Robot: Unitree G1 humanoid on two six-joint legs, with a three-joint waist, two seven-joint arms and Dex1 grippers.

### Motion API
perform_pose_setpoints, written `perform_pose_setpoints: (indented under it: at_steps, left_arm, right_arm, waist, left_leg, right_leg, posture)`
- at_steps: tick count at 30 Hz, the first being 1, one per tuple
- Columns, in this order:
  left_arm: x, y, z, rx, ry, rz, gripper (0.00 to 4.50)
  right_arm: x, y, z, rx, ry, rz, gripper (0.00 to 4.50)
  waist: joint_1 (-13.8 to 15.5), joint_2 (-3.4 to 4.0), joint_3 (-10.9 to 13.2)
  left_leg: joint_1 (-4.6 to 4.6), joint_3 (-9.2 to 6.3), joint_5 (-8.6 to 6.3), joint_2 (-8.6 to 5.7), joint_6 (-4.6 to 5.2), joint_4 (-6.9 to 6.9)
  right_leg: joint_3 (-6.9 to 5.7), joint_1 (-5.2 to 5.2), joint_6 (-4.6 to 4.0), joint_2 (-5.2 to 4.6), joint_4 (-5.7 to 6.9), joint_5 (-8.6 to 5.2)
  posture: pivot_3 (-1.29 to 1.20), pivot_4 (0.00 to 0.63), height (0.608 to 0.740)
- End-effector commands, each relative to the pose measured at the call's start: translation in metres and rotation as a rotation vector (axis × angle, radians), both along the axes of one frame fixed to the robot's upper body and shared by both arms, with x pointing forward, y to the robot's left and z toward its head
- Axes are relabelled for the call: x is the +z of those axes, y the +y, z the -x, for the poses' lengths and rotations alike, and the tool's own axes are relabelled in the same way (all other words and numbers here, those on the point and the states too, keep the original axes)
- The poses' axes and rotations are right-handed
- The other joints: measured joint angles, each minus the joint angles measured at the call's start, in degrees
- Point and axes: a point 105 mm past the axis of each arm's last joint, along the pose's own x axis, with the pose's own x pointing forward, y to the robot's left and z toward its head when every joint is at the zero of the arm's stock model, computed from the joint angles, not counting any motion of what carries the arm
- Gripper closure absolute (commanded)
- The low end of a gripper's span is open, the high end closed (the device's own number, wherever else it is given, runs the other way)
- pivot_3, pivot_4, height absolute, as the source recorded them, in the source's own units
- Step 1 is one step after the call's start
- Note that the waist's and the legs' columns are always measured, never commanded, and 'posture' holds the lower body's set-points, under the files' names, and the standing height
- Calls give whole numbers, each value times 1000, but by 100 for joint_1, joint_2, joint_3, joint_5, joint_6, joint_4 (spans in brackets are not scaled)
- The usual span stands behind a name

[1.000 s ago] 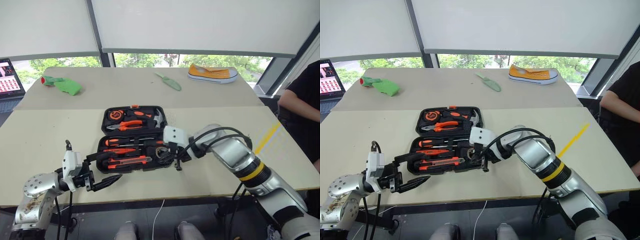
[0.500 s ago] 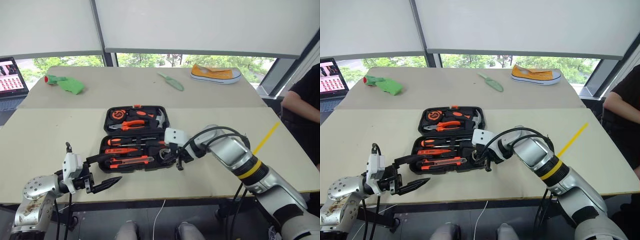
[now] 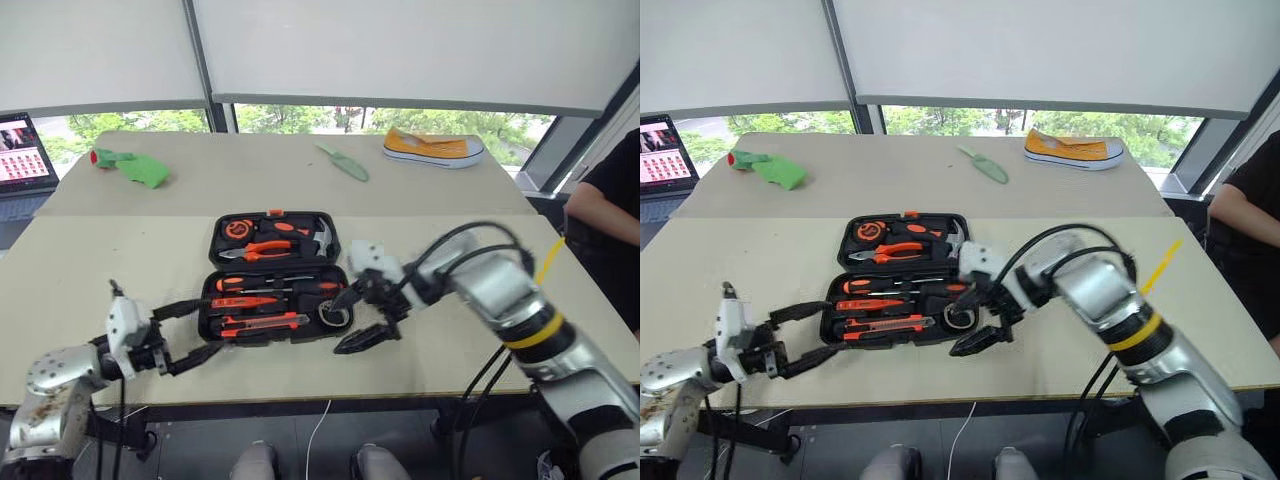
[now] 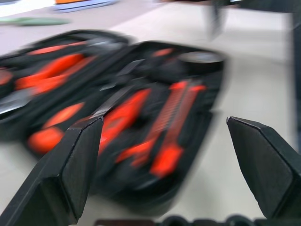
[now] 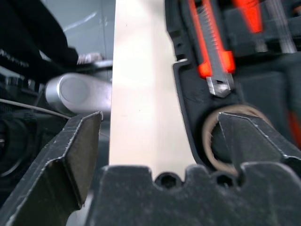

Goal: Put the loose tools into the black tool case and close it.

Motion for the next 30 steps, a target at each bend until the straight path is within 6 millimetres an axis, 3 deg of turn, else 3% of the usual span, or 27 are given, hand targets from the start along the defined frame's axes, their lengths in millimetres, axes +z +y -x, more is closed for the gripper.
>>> perform_pose_setpoints:
  at_steps: [1,3,9,11,17,25,30]
  left_arm:
    - [17,27,-19,172,-39,6,1151]
    - [17,38,-27,249,-33,2,1760]
    - [9,56,-65,469,50,20,3963]
    - [0,45,-78,464,103,7,4500]
    - [-10,12,-95,346,202,-14,4500]
    - [-16,-26,-100,159,231,-22,4500]
    - [-21,-53,-89,-7,266,-26,4500]
  right_arm:
    - [10,-16,-29,-142,-123,-93,0]
    - [12,-19,-44,-218,-163,-132,0]
    - [-8,-28,-98,-431,-374,-94,1752]
    - [-14,-21,-114,-451,-452,-83,2406]
    - [-38,4,-123,-370,-423,-92,4486]
    - [-51,13,-114,-286,-351,-111,4486]
    - [-54,-2,-98,-229,-300,-117,4486]
  waist:
    - [-5,-1,-1]
    - [-21,-2,-1]
    - [-43,-2,0]
    - [-40,-2,1]
    - [-45,-1,2]
    - [-27,1,4]
    - [45,2,4]
  left_leg:
    - [1,1,0,-1,-1,0]
    - [2,3,1,-1,-2,0]
    - [-2,1,2,0,-2,-4]
    - [-3,-1,3,-1,-2,-4]
    - [-8,-1,4,-3,-5,-4]
    - [-9,-3,5,-3,-7,-8]
    - [-10,-5,7,-8,-12,-7]
  right_leg:
    - [0,0,0,-1,0,0]
    - [1,1,1,0,2,1]
    - [7,-4,4,13,7,2]
    - [7,-5,7,14,8,5]
    - [9,-2,13,15,7,7]
    - [8,-1,14,16,10,8]
    - [6,2,17,11,8,6]
  posture:
    - [0,150,740]
    - [0,150,740]
    - [0,150,740]
    - [0,150,740]
    - [0,150,740]
    - [0,150,740]
    - [0,150,740]
